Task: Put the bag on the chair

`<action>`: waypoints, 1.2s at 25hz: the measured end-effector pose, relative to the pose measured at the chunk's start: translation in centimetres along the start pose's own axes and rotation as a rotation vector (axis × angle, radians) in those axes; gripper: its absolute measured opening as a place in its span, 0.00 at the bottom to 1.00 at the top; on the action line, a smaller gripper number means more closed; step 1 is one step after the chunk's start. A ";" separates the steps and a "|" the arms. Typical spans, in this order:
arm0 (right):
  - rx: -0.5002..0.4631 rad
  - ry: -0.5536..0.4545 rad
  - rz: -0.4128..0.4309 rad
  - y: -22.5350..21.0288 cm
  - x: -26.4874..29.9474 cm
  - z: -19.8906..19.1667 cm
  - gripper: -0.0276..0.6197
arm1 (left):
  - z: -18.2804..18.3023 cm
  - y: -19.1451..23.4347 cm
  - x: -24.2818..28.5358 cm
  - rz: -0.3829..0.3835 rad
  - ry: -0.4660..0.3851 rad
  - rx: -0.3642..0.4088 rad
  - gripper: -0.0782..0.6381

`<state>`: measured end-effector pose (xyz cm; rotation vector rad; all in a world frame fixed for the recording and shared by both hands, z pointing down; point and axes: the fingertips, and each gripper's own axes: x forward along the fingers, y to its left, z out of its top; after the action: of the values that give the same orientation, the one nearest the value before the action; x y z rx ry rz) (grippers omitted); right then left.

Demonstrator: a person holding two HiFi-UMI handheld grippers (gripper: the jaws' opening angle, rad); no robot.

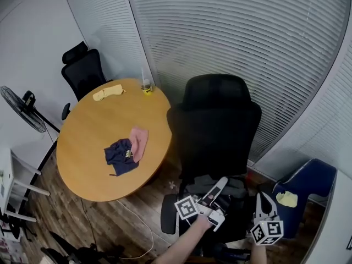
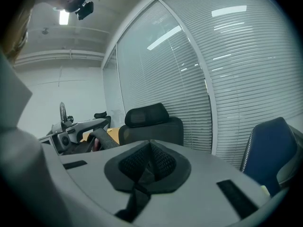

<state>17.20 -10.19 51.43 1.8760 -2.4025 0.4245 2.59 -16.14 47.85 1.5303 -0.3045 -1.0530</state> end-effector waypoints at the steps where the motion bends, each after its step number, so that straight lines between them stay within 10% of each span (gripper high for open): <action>1: -0.001 0.001 0.001 -0.1 0.0 0.1 0.06 | 0.1 0.0 0.0 0.000 -0.006 -0.002 0.14; 30: 0.031 0.020 0.106 -2.2 4.1 -2.2 0.06 | 1.8 5.3 -1.1 0.043 -0.138 -0.028 0.14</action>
<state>18.01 -13.97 54.81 1.7535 -2.5043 0.4877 2.52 -17.95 53.24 1.4229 -0.4152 -1.1271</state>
